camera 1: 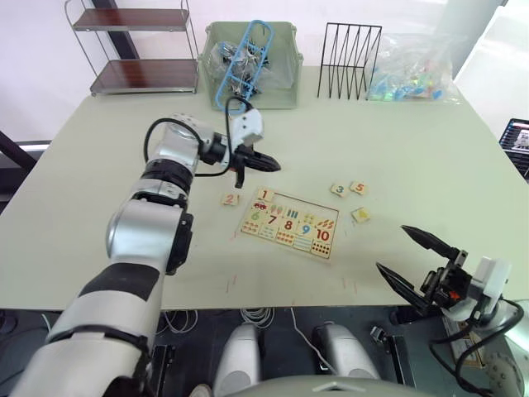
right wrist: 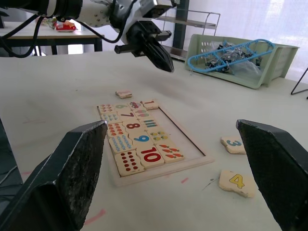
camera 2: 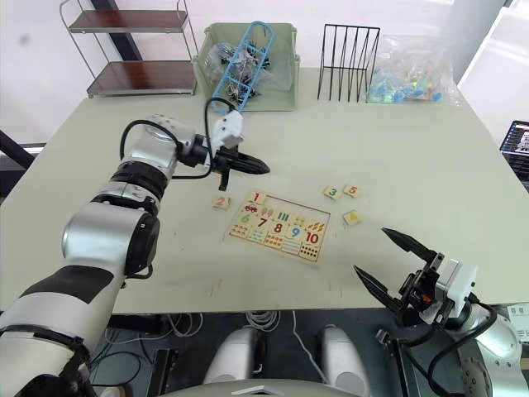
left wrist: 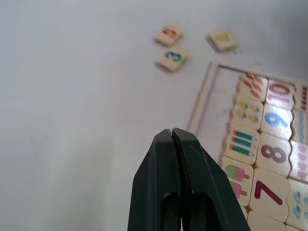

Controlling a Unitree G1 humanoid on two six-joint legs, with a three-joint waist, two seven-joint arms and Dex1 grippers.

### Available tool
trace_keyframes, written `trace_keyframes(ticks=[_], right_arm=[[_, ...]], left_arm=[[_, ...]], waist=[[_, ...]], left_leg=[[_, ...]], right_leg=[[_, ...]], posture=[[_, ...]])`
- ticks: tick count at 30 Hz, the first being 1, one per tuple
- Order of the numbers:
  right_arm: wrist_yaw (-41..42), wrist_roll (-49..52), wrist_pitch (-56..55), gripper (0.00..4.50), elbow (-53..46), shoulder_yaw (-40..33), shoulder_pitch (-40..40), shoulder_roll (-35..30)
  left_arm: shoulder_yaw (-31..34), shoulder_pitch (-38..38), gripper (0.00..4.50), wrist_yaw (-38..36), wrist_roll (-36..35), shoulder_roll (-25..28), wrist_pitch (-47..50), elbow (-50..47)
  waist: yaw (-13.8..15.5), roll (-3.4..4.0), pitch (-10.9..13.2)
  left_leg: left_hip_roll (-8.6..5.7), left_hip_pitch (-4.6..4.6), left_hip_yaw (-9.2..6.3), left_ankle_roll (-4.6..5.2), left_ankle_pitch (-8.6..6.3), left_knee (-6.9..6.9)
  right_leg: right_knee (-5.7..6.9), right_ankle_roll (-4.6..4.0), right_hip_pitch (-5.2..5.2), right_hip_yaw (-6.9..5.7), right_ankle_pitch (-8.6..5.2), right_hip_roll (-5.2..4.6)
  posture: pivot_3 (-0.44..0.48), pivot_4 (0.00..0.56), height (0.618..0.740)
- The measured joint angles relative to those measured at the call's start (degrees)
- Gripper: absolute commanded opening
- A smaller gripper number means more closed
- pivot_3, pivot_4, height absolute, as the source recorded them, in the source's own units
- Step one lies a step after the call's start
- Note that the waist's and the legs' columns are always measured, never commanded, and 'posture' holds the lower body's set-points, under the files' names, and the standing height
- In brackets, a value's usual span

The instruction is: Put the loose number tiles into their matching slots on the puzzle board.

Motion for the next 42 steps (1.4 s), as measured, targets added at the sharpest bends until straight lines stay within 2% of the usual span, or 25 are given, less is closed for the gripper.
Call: trace_keyframes(ticks=[5,11,20,21,22,24,30,31,35,42], right_arm=[[0.40,0.24,0.48,4.50,1.51,-0.04,-1.22,-0.97],[0.54,0.51,0.89,4.50,3.54,-0.11,-2.24,-2.02],[-0.38,-0.20,2.06,4.50,5.89,-0.27,-3.79,-3.39],[-0.77,-0.42,2.33,4.50,6.16,-0.31,-4.21,-3.62],[-1.05,-0.52,2.61,4.50,6.46,-0.56,-4.32,-3.74],[-1.52,-0.77,3.17,4.50,7.48,-1.04,-4.52,-4.23],[-2.69,-1.78,4.74,4.50,9.08,-2.28,-4.22,-5.66],[-3.24,-2.16,5.42,4.50,9.49,-2.38,-4.14,-5.94],[-4.81,-3.20,6.78,4.50,10.41,-2.75,-3.72,-6.56],[-6.17,-3.49,8.64,4.50,10.41,-3.70,-1.22,-6.85]], left_arm=[[3.02,3.90,0.06,0.30,-3.32,3.37,2.87,-2.67],[6.10,10.47,0.06,0.25,-7.90,6.66,6.60,-10.56],[10.85,28.29,0.06,4.15,-16.10,10.60,15.80,-31.66],[12.04,31.14,0.56,5.51,-17.33,11.26,17.00,-35.33],[12.56,33.08,0.80,6.27,-18.05,11.78,17.72,-37.57],[14.72,39.24,1.76,8.32,-20.13,12.98,19.60,-43.72],[18.89,54.16,4.28,13.92,-24.07,13.72,23.93,-55.98],[20.30,57.44,4.45,15.27,-24.93,13.78,24.75,-58.90],[24.47,67.04,4.45,19.90,-27.46,13.56,25.96,-67.17],[30.62,82.69,4.45,26.92,-30.72,10.22,26.21,-78.67]], waist=[[0.07,0.00,0.00],[0.08,0.01,-0.01],[0.12,0.03,-0.02],[0.11,0.03,-0.02],[0.11,0.04,-0.02],[-0.04,0.06,-0.03],[0.17,0.06,-0.04],[0.17,0.06,-0.04],[0.18,0.07,-0.04],[0.09,0.07,-0.05]], left_leg=[[0.00,0.01,-0.05,-0.01,0.00,0.01],[-0.01,0.02,-0.05,-0.01,0.01,0.06],[-0.01,0.04,-0.05,-0.01,0.01,0.08],[-0.01,0.04,-0.05,-0.01,0.01,0.07],[-0.01,0.05,-0.05,-0.01,0.01,0.07],[0.00,0.07,-0.01,-0.01,0.01,0.06],[0.01,0.09,0.02,-0.01,0.01,0.06],[0.02,0.09,0.02,-0.01,0.01,0.05],[0.02,0.10,0.05,-0.01,0.01,0.05],[0.08,0.13,0.12,-0.02,0.01,0.03]], right_leg=[[0.09,-0.02,0.00,-0.04,-0.01,0.00],[0.14,-0.03,0.00,-0.05,-0.01,-0.01],[0.19,-0.07,0.01,-0.07,-0.02,-0.06],[0.18,-0.06,0.01,-0.07,-0.02,-0.06],[0.19,-0.07,0.02,-0.07,-0.03,-0.07],[0.19,-0.07,0.01,-0.04,-0.03,-0.08],[0.19,-0.10,0.02,-0.06,-0.05,-0.13],[0.18,-0.11,0.02,-0.06,-0.05,-0.15],[0.17,-0.28,0.02,-0.05,-0.16,-0.17],[0.14,-0.31,0.01,-0.03,-0.19,-0.19]], posture=[[0.000,0.150,0.740],[0.000,0.150,0.740],[0.000,0.150,0.740],[0.000,0.150,0.740],[0.000,0.150,0.740],[0.000,0.150,0.740],[0.000,0.150,0.740],[0.000,0.150,0.740],[0.000,0.150,0.740],[0.000,0.150,0.740]])
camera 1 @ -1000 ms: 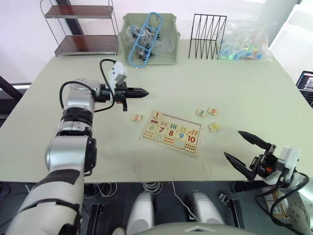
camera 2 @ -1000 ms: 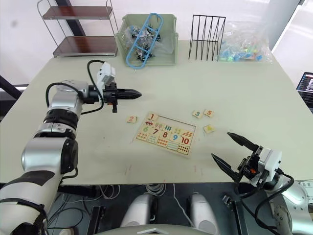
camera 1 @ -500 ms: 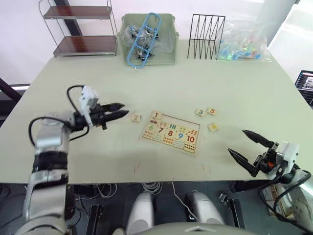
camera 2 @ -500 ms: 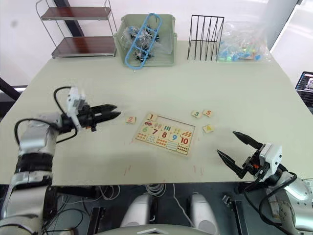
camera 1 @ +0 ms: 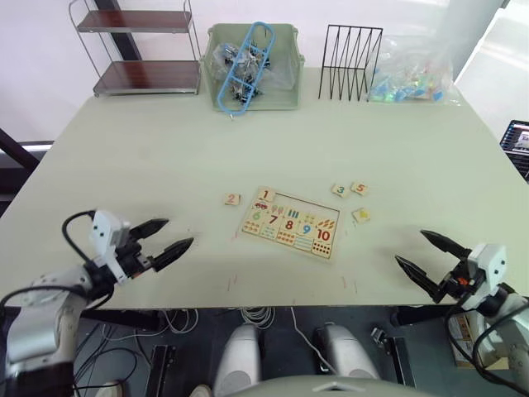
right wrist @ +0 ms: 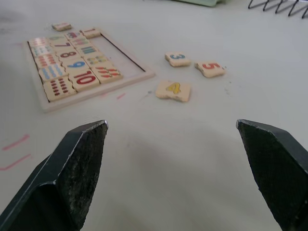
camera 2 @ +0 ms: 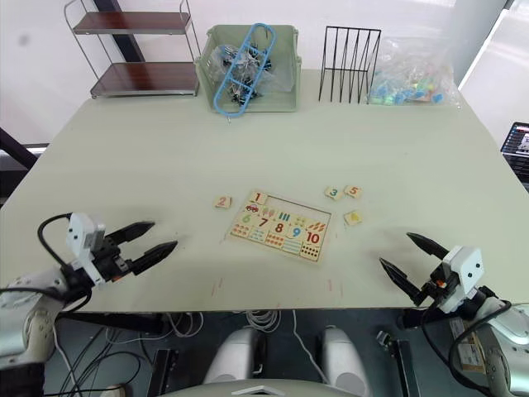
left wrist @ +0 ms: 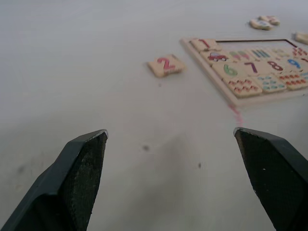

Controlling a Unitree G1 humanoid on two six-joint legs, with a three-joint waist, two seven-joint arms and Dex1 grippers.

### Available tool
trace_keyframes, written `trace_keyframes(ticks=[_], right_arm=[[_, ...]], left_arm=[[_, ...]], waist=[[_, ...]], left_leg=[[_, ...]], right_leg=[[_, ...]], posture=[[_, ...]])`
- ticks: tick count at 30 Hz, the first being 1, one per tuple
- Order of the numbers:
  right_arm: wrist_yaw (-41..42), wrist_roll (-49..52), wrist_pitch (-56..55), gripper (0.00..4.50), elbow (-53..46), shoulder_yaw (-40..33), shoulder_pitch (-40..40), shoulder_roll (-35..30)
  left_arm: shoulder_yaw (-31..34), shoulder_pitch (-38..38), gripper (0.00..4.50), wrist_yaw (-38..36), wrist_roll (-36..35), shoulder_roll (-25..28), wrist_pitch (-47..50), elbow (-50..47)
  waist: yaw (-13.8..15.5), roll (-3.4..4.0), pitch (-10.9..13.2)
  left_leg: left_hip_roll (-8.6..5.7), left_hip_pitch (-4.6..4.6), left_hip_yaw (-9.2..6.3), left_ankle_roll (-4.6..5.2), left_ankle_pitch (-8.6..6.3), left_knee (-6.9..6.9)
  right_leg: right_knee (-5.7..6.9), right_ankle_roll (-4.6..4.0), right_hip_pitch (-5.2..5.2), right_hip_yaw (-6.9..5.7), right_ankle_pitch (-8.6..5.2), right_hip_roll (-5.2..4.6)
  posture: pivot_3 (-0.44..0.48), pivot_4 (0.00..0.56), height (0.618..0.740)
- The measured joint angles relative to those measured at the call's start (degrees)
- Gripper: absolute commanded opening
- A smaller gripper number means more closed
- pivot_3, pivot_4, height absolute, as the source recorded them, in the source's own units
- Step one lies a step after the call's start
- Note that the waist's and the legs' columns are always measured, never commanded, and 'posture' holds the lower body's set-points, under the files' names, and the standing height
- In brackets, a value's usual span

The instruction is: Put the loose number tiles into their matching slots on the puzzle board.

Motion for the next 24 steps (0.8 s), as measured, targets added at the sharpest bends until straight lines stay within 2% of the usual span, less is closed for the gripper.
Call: trace_keyframes(ticks=[3,10,24], right_arm=[[0.05,-0.03,0.40,4.50,0.14,-0.33,0.87,-0.01],[1.72,0.21,0.04,4.50,1.86,-0.96,1.54,-0.03],[3.78,0.19,-2.13,4.50,4.45,-0.97,-0.62,0.26]], left_arm=[[1.77,4.85,4.45,1.61,-0.86,-0.62,-0.10,-2.85],[3.21,8.85,4.45,2.86,-2.34,-0.94,-1.50,-4.71],[1.54,7.32,4.45,2.97,-2.73,-0.92,-3.95,-2.57]], waist=[[0.06,0.00,0.00],[-0.02,0.00,-0.02],[-0.03,0.01,-0.03]], left_leg=[[0.01,0.01,0.02,0.00,0.00,-0.01],[0.03,0.03,0.08,0.00,-0.01,-0.03],[0.07,0.04,0.16,0.00,-0.01,-0.06]], right_leg=[[-0.02,-0.04,0.00,0.00,-0.06,-0.01],[-0.05,-0.04,-0.02,0.01,-0.09,-0.01],[-0.10,-0.03,-0.04,0.03,-0.10,0.00]], posture=[[0.000,0.150,0.740],[0.000,0.150,0.740],[0.000,0.150,0.740]])
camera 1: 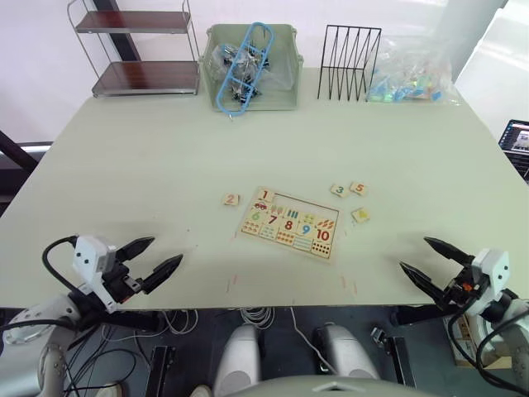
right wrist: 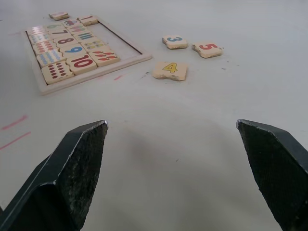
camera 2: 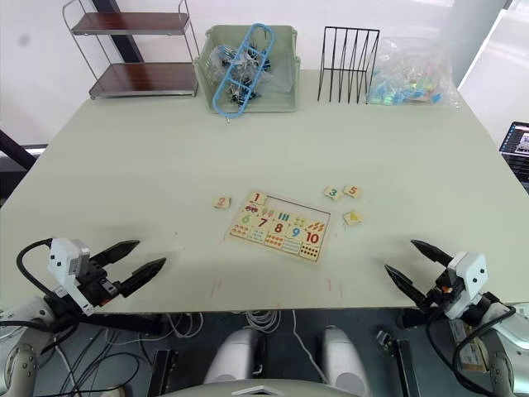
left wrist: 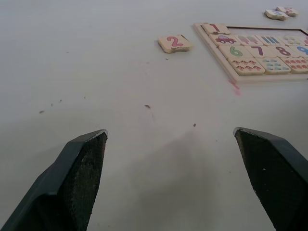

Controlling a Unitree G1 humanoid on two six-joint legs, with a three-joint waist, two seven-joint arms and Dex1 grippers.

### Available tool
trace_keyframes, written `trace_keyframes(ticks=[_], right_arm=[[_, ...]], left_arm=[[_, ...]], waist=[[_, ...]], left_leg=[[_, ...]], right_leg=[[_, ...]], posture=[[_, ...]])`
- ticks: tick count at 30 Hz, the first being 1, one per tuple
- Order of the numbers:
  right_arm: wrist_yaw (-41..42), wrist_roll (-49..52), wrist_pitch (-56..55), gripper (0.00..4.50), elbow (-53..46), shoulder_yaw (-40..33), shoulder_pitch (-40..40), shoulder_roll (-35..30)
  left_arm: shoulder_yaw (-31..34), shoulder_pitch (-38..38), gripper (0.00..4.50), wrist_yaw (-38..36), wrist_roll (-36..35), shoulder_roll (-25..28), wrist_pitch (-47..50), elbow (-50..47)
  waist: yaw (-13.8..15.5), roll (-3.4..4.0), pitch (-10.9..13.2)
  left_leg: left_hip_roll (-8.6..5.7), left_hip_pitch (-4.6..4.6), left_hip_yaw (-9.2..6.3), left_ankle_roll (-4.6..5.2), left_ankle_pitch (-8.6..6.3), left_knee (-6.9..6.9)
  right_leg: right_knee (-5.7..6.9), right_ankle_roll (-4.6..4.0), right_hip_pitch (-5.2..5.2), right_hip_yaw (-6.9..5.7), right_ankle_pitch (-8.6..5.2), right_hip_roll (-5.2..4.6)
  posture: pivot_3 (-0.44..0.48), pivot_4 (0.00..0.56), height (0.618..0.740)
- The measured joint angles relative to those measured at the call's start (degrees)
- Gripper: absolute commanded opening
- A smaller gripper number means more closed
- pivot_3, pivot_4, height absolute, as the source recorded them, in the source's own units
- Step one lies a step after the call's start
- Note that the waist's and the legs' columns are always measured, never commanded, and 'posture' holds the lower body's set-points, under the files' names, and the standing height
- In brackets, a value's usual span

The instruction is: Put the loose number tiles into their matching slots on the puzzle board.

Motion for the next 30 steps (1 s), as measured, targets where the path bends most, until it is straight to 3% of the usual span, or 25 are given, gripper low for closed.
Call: trace_keyframes(ticks=[30], right_arm=[[-0.22,-0.02,-3.04,4.50,3.56,-0.02,-1.88,0.80]], left_arm=[[-0.99,-1.65,4.45,-2.93,0.02,0.96,-4.58,5.42]], waist=[[0.00,0.00,0.00]], left_leg=[[0.06,-0.02,0.09,0.00,0.00,-0.01]], right_leg=[[-0.02,0.00,-0.07,0.04,0.00,0.00]], posture=[[0.000,0.150,0.740]])
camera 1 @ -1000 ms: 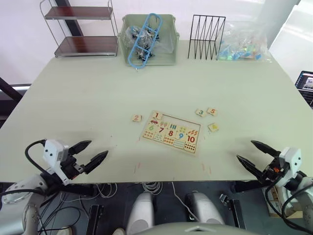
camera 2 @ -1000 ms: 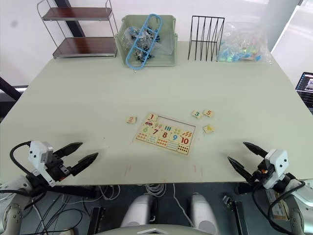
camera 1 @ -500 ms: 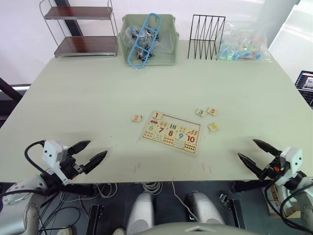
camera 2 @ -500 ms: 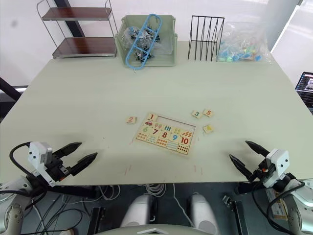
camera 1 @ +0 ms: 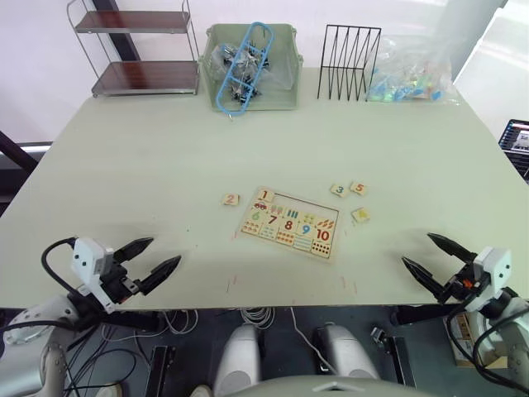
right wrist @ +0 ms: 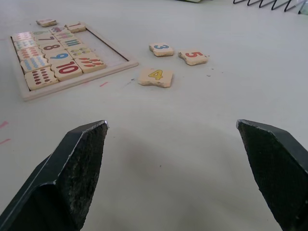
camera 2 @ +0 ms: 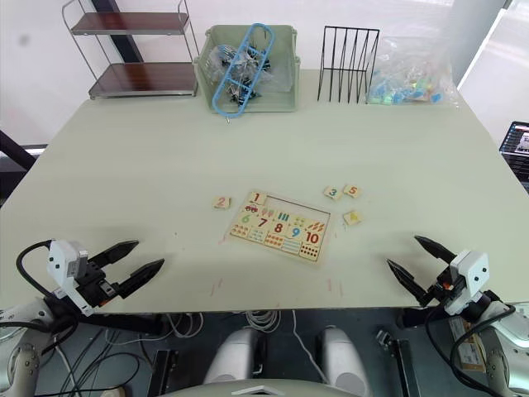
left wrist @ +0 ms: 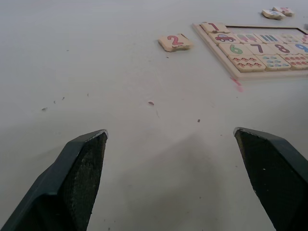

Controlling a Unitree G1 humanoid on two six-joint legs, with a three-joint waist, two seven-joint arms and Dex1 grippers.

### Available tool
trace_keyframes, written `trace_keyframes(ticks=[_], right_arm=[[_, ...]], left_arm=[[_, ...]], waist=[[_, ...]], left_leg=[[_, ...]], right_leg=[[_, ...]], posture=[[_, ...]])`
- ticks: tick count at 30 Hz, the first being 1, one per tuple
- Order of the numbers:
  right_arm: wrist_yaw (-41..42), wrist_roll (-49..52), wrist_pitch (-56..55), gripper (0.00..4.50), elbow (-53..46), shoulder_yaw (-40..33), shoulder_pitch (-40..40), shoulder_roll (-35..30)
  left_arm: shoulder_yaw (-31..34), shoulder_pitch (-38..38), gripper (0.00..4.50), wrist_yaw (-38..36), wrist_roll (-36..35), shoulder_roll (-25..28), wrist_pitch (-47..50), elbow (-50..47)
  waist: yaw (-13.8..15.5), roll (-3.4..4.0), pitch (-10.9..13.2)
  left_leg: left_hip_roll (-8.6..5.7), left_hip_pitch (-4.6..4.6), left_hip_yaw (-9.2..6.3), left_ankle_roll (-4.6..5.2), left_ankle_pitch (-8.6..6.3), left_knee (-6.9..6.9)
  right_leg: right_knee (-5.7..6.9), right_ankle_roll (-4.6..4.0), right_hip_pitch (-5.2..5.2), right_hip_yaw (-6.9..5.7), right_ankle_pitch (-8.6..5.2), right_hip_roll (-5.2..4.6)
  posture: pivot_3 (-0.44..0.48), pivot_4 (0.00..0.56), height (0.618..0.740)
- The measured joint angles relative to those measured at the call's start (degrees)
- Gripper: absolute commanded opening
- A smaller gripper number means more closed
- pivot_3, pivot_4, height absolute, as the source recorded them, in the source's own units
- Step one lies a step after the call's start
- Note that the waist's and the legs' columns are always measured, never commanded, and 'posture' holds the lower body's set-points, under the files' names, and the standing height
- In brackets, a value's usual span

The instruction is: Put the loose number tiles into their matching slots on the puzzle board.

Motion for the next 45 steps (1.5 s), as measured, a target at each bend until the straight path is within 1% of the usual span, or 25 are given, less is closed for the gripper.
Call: trace_keyframes(ticks=[7,10,14,19,23,26,28,29,31,34,37,39,45], right_arm=[[2.33,1.44,-0.10,4.50,-2.04,0.15,0.94,0.41],[4.44,3.09,-0.17,4.50,-3.81,0.17,2.04,0.42],[6.72,5.06,0.35,4.50,-6.33,0.23,2.56,0.35],[8.57,8.42,3.48,4.50,-10.22,0.19,2.75,-1.22],[9.92,10.47,6.09,4.50,-11.15,0.12,2.07,-2.96],[10.49,10.78,7.03,4.50,-11.19,0.10,1.18,-3.44],[10.53,11.02,7.13,4.50,-11.19,-0.01,0.96,-3.49],[10.54,11.04,7.25,4.50,-11.18,-0.04,0.89,-3.51],[10.54,11.05,7.32,4.50,-11.19,-0.05,0.65,-3.52],[10.42,11.05,7.32,4.50,-11.19,-0.09,0.61,-3.51],[10.39,11.04,7.27,4.50,-11.19,-0.10,0.68,-3.49],[10.38,11.00,7.16,4.50,-11.18,-0.11,0.72,-3.45],[10.41,10.75,6.91,4.50,-11.16,-0.10,-0.03,-2.96]], left_arm=[[-2.47,-5.11,4.45,-0.48,0.01,1.06,-0.59,2.15],[-4.02,-7.02,4.45,1.69,0.01,0.13,0.34,1.85],[-6.24,-9.50,4.45,7.67,0.44,-1.40,4.17,0.54],[-6.59,-13.53,4.45,16.97,0.39,-2.72,11.40,-3.75],[-10.68,-15.64,4.45,24.11,-0.11,-7.61,16.98,-10.02],[-15.12,-17.09,4.45,28.96,0.53,-10.91,19.62,-13.08],[-15.90,-18.05,4.45,32.15,2.11,-11.86,20.21,-13.59],[-16.40,-18.98,4.45,35.42,4.33,-12.74,20.30,-13.60],[-17.57,-19.43,4.45,38.40,6.63,-13.83,20.34,-13.59],[-20.15,-19.53,4.45,42.66,10.06,-17.16,20.33,-13.59],[-21.76,-20.20,4.45,44.61,11.67,-18.56,20.32,-13.51],[-21.97,-21.85,4.45,45.28,12.86,-18.56,20.14,-12.38],[-22.24,-24.97,4.45,44.91,14.18,-18.83,19.64,-9.00]], waist=[[0.01,0.01,0.00],[0.01,0.04,0.00],[0.01,0.02,0.00],[0.02,0.02,0.00],[0.14,0.02,0.00],[0.13,0.00,-0.01],[-0.05,0.00,-0.01],[-0.06,0.01,-0.01],[0.00,0.01,-0.01],[0.09,0.00,-0.01],[0.15,0.00,-0.01],[0.14,0.00,-0.01],[0.06,0.00,-0.01]], left_leg=[[0.01,-0.01,0.02,0.00,0.00,-0.01],[0.01,-0.01,0.04,0.00,0.00,-0.02],[0.02,0.00,0.03,0.00,0.00,-0.02],[0.01,-0.01,0.03,0.00,0.00,-0.02],[-0.05,-0.01,0.00,0.00,0.00,-0.01],[-0.09,-0.01,-0.06,0.00,0.00,-0.01],[-0.07,0.02,-0.09,0.00,0.00,-0.02],[-0.07,0.02,-0.12,0.00,0.00,-0.02],[-0.07,0.02,-0.13,0.00,0.00,-0.02],[-0.14,-0.03,-0.13,0.00,0.00,-0.01],[-0.17,-0.03,-0.14,0.01,0.00,-0.01],[-0.18,-0.02,-0.17,0.01,0.00,-0.01],[-0.18,-0.04,-0.17,0.01,0.00,-0.01]], right_leg=[[-0.02,-0.01,0.00,0.00,0.01,0.01],[-0.02,0.00,0.00,0.03,0.01,0.01],[-0.01,0.02,0.01,0.02,0.01,0.02],[-0.02,0.01,0.02,0.02,0.02,0.03],[-0.04,-0.03,0.07,0.03,0.06,0.01],[-0.03,-0.03,0.09,0.03,0.06,0.05],[-0.01,-0.03,0.09,0.04,0.06,0.10],[0.02,-0.02,0.09,0.03,0.07,0.13],[0.02,-0.01,0.09,0.03,0.07,0.13],[-0.03,-0.01,0.10,0.04,0.08,0.07],[-0.03,-0.01,0.10,0.03,0.08,0.06],[-0.02,-0.02,0.10,0.02,0.07,0.07],[-0.04,0.02,0.10,0.02,0.10,0.07]], posture=[[0.000,0.150,0.740],[0.000,0.150,0.740],[0.000,0.150,0.740],[0.000,0.150,0.740],[0.000,0.150,0.740],[0.000,0.150,0.740],[0.000,0.150,0.740],[0.000,0.150,0.740],[0.000,0.150,0.740],[0.000,0.150,0.740],[0.000,0.150,0.740],[0.000,0.150,0.740],[0.000,0.150,0.740]])
